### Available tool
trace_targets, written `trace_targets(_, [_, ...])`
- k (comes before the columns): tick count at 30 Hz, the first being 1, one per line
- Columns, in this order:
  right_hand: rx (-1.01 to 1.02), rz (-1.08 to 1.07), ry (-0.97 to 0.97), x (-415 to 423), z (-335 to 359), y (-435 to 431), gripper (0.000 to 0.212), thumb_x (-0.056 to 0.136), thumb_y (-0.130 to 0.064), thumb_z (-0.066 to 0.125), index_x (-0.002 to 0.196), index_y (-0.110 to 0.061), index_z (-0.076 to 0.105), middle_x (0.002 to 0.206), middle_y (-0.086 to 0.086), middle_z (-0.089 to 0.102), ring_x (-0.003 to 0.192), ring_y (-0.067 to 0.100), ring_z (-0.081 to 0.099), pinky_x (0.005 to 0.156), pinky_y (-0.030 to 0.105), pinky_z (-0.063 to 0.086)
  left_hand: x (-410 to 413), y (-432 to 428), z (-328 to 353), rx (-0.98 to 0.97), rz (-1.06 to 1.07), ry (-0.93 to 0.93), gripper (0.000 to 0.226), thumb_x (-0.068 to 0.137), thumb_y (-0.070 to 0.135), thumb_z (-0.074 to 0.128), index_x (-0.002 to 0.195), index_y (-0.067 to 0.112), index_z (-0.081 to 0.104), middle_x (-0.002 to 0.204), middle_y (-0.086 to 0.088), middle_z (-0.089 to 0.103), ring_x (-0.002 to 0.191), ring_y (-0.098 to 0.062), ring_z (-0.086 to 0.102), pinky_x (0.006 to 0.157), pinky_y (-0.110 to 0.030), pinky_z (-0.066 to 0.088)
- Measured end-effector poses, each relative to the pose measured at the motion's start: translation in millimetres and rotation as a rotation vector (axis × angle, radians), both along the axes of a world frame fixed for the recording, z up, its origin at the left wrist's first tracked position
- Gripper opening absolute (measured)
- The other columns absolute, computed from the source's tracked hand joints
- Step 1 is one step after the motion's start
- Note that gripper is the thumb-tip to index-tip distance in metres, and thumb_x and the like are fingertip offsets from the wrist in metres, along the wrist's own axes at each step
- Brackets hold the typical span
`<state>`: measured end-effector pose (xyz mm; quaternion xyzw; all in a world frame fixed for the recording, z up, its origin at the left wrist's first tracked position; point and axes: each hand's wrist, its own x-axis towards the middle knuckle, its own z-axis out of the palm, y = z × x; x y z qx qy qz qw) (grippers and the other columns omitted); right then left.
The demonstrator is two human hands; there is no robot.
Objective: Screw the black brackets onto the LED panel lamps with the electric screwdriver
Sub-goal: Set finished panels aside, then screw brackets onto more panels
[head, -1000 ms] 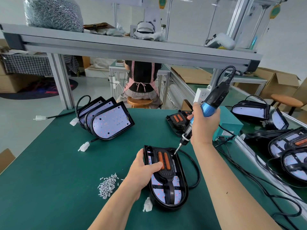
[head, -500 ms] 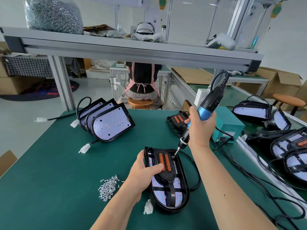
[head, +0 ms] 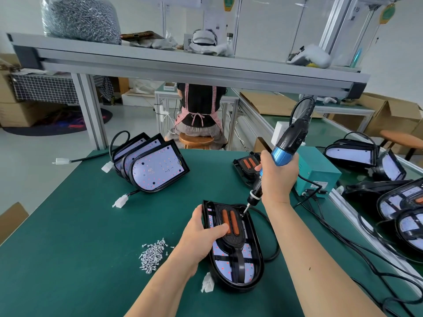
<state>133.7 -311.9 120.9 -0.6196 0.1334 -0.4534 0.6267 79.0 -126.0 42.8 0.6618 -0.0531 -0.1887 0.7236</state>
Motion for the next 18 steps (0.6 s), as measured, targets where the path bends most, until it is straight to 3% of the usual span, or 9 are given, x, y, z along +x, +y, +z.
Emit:
trace_targets(5, [-0.040,0.001,0.004,1,0,1,0.022,0.081,-0.013,0.066,0.092,-0.019,0.048,0.060,-0.020,0.059,0.051,0.013,0.063,0.049,0.024,0.049,1,0,0,-0.004,-0.004,-0.005,0.058,0.074,0.023,0.078,0.125,0.035,0.052,0.107,0.009,0.076,0.098,-0.014,0.073,0.086,-0.030,0.054])
trace_targets(9, [-0.016,0.016,0.017,4,2,1,0.022,0.079,-0.010,0.065,0.088,-0.019,0.046,0.056,-0.019,0.057,0.047,0.012,0.061,0.049,0.026,0.048,1,-1,-1,0.001,0.001,-0.016,0.057,0.076,0.022,0.079,0.125,0.034,0.052,0.107,0.007,0.076,0.099,-0.017,0.073,0.096,-0.037,0.054])
trace_targets(18, [-0.010,0.140,0.031,10,-1,5,0.026,0.068,-0.011,0.061,0.092,-0.011,0.052,0.056,0.000,0.056,0.046,0.013,0.057,0.048,0.021,0.047,2,-1,-6,0.019,0.013,-0.011,0.046,0.084,0.014,0.076,0.118,0.036,0.056,0.107,0.006,0.076,0.100,-0.018,0.073,0.094,-0.037,0.055])
